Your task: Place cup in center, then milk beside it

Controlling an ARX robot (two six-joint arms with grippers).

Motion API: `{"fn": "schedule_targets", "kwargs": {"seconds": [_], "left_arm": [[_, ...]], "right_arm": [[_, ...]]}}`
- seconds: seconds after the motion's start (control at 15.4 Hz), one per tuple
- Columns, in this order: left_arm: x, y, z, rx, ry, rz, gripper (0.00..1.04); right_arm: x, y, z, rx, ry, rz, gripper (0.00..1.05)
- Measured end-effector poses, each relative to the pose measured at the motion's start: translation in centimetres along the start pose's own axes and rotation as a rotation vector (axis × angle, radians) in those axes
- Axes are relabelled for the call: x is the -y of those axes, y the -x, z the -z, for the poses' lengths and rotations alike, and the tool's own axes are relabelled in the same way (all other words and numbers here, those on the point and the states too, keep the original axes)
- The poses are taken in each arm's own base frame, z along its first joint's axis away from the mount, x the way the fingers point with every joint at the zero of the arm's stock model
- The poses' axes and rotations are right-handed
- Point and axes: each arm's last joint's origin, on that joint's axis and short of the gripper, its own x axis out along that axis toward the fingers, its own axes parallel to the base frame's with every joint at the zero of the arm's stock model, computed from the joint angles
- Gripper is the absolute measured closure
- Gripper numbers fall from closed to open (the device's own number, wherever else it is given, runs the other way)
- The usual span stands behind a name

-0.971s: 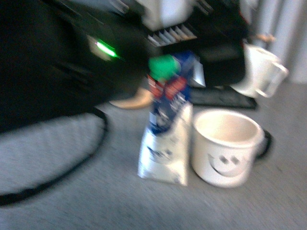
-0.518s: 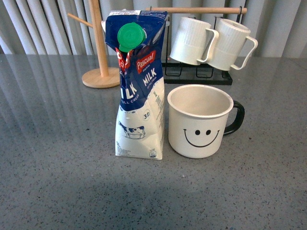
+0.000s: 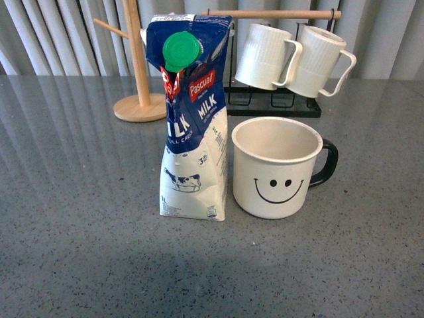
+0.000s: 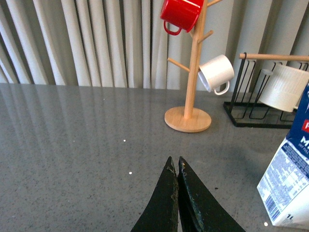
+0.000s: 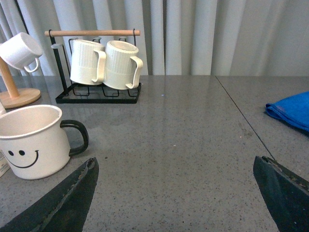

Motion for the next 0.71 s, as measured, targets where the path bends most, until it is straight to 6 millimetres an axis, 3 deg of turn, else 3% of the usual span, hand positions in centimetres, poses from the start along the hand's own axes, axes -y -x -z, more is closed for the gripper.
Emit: {"fn": "schedule_targets", "kwargs": {"seconds": [0.26, 0.71], "left_arm": [[-0.1, 1.3, 2.4, -0.013, 0.0, -0.002, 1.04], [-0.1, 2.7, 4.1, -0.005, 0.0, -0.002, 1.04]], "right_arm": [[0.0, 0.0, 0.0, 0.0, 0.0, 0.0, 0.07], [0.0, 0.0, 0.0, 0.0, 0.0, 0.0, 0.07]]}}
